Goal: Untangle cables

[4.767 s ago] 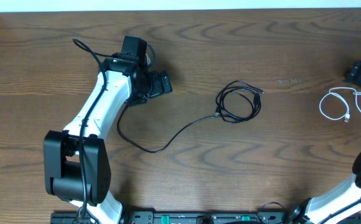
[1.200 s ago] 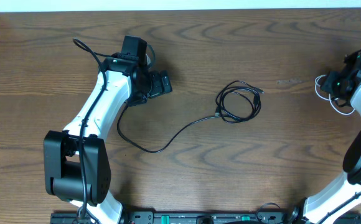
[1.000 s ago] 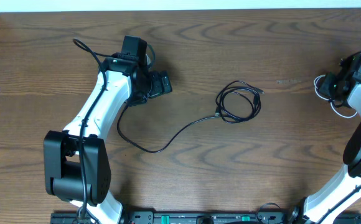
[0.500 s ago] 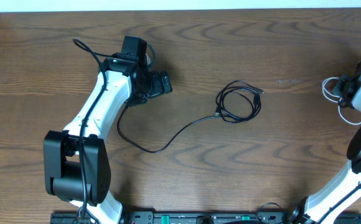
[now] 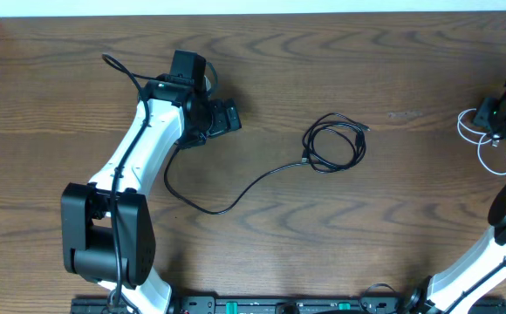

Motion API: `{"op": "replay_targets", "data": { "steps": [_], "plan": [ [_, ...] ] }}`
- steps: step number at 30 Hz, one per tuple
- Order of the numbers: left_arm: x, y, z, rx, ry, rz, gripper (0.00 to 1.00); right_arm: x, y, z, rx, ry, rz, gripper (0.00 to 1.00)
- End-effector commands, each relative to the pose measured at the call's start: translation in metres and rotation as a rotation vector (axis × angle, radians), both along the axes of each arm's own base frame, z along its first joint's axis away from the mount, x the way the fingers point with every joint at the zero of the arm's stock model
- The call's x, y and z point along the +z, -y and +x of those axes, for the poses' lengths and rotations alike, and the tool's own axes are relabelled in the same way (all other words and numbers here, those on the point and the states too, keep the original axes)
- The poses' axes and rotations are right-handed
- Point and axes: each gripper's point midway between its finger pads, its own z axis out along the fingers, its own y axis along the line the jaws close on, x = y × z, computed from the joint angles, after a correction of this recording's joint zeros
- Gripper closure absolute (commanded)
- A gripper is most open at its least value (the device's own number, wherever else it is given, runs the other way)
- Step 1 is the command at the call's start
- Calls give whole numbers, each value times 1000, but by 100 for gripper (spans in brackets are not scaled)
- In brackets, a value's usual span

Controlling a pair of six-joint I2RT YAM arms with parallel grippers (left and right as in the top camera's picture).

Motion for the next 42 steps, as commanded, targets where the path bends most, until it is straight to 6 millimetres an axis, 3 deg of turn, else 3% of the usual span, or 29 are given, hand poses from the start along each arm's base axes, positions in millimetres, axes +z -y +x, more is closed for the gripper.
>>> {"op": "replay_targets", "data": {
  "steps": [1, 9, 13, 17, 22, 25, 32, 38, 42],
  "plan": [
    [-4, -2, -3, -9, -10, 12, 2, 15, 2, -10, -19, -32, -8, 41],
    [-4, -2, -3, -9, -10, 12, 2, -7, -20, -40, -123, -129, 127, 49],
    [-4, -2, -3, -9, -11, 12, 2, -16, -15, -44, -138, -127, 88, 52],
    [-4, -2, -3, -9, -10, 12, 2, -26, -13, -46, -145, -106, 74, 69],
    [-4, -2, -3, -9, -10, 12, 2, -36, -7, -47, -173, -65, 39, 99],
    [-4, -2, -3, -9, -11, 12, 2, -30, 15, -46, -279, -11, -14, 99],
    [-4, -2, -3, -9, -10, 12, 2, -13, 43, -32, -346, 128, -48, 99],
    [-4, -2, -3, -9, -10, 12, 2, -4, 50, -22, -321, 179, -67, 99],
    [-4, -2, -3, -9, -10, 12, 2, 12, 47, -9, -244, 215, -68, 99]
  ]
}}
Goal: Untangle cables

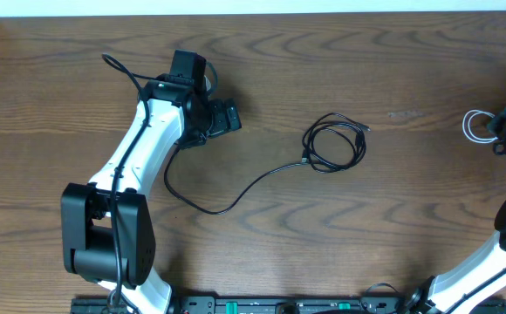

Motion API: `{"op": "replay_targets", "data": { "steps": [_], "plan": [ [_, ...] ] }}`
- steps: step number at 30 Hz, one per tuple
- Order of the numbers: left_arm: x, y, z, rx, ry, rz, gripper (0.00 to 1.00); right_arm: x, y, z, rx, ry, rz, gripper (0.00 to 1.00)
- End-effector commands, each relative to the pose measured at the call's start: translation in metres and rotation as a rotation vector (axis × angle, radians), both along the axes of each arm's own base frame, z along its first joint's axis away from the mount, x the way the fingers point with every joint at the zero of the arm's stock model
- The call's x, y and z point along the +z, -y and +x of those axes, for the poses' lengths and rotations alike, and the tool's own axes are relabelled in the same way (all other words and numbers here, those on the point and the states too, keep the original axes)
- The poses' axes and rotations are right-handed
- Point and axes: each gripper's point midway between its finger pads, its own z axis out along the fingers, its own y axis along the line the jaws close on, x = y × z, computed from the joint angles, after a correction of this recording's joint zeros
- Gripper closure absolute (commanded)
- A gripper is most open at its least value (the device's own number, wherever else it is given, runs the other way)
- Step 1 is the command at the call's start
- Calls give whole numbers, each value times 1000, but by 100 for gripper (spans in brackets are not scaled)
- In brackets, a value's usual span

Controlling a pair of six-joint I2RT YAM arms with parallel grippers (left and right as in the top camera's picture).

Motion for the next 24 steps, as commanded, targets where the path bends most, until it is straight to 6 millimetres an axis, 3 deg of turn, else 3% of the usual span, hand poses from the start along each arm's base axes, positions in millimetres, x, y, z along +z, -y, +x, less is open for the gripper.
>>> {"op": "replay_targets", "data": {
  "steps": [1, 3, 6, 7, 8, 15, 18, 24],
  "plan": [
    [-4, -2, -3, -9, -10, 12, 2, 22, -3, 14, 73, 42, -16, 99],
    [-4, -2, -3, -9, -10, 12, 2, 31, -9, 24, 128, 83, 0, 89],
    [-4, -2, -3, -9, -10, 12, 2, 37, -23, 36, 226, 125, 38, 52],
    [-4, -2, -3, -9, -10, 12, 2, 38, -26, 38, 238, 133, 49, 32],
    [-4, -2, -3, -9, -10, 12, 2, 38, -30, 39, 252, 140, 64, 1],
    [-4, -2, -3, -9, -10, 12, 2, 29, -64, 43, 359, 113, 134, 1],
    [-4, -2, -3, -9, -10, 12, 2, 27, -88, 50, 454, 74, 114, 1],
    [-4, -2, -3, -9, -10, 12, 2, 41, -137, 66, 541, -5, 139, 1]
  ]
}}
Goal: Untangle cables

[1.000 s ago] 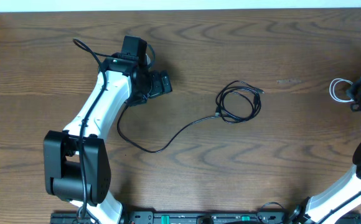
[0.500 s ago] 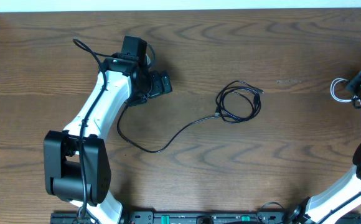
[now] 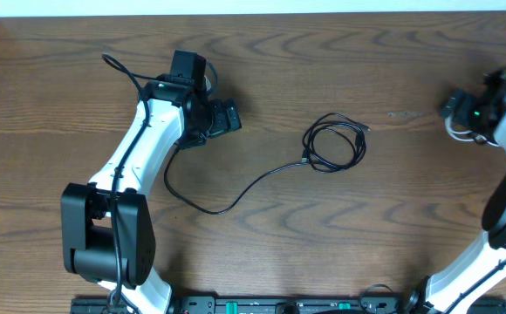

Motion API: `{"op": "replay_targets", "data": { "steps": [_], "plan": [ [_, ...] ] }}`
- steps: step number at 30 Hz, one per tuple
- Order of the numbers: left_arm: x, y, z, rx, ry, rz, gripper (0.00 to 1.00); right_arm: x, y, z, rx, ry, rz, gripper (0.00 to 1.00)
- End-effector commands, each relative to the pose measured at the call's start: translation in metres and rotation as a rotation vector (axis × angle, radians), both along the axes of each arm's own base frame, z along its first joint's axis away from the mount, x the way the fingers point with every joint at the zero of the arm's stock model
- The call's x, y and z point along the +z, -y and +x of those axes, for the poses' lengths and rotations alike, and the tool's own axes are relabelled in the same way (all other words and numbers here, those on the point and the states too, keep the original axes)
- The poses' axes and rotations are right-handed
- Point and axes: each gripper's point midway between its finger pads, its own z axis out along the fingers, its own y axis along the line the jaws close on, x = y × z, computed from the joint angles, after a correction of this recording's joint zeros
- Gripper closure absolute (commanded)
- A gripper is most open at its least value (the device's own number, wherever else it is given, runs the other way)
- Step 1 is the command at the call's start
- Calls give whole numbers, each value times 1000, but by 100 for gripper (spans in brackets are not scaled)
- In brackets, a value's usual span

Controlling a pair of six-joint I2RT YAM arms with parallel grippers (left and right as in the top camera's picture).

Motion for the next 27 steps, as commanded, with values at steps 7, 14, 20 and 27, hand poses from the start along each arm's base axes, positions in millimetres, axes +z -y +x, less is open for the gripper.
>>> {"op": "replay_targets", "data": {
  "steps": [7, 14, 20, 27],
  "plan": [
    [-4, -2, -3, -9, -10, 12, 2, 62, -34, 26, 86, -51, -146, 1],
    [-4, -2, -3, -9, -10, 12, 2, 46, -44, 0, 115, -177, -124, 1],
    [-4, -2, -3, -9, -10, 12, 2, 29, -45, -17, 112, -240, -107, 8],
    [-4, -2, -3, -9, -10, 12, 2, 4, -21, -42, 45, -302, -142, 6]
  ]
}}
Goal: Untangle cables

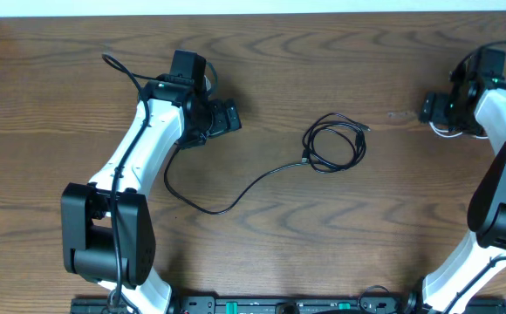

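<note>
A black cable [333,142] lies coiled at mid-table. Its tail [227,208] curves down to the left, then rises and vanishes under my left wrist. My left gripper [230,117] points right, well left of the coil; its fingers are too dark to read. At the far right my right gripper [431,109] points left. A short piece of white cable [446,133] shows just beneath it and seems held; the rest of that cable is hidden by the arm.
The wooden table [323,52] fills the overhead view, with its back edge along the top. My left arm [140,157] crosses the left side and my right arm [502,183] runs down the right edge. The arm bases sit at the front.
My right gripper has shifted a little further left and turned, and the bit of white cable under it came along. The black cable and left arm are unchanged.
At first white loops lay on the table at the far right beside my right gripper. Then only one small loop showed next to it. After that the gripper stood further left with white cable beneath, and now further left again. The left arm stayed still.
</note>
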Motion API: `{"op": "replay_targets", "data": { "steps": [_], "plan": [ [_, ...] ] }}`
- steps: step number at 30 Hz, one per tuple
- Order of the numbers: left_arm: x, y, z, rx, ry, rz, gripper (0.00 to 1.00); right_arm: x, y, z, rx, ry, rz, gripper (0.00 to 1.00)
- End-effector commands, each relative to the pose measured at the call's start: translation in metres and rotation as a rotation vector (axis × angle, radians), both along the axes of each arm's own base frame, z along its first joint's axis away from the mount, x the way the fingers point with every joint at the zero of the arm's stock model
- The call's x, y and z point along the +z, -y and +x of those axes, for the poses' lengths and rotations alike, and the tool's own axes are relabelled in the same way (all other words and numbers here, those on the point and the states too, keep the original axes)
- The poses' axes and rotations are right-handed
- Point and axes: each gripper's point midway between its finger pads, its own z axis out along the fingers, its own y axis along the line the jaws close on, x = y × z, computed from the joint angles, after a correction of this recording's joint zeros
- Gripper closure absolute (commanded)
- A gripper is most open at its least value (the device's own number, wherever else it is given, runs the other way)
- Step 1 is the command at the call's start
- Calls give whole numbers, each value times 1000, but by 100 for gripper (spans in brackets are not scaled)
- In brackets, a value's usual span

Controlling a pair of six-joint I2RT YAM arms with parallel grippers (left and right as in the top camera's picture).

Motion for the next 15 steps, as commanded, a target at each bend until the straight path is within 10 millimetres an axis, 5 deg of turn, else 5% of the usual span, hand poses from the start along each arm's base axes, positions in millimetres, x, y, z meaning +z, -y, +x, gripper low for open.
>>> {"op": "replay_targets", "data": {
  "steps": [1, 9, 12, 15],
  "plan": [
    [-4, -2, -3, -9, -10, 12, 2, -2, 22, -15, -46, -11, -45, 5],
    [-4, -2, -3, -9, -10, 12, 2, -7, 42, -11, -88, 56, -41, 2],
    [-4, -2, -3, -9, -10, 12, 2, 17, 29, 9, -49, 121, 34, 8],
    [-4, -2, -3, -9, -10, 12, 2, 43, 16, 21, -13, 152, 84, 1]
  ]
}}
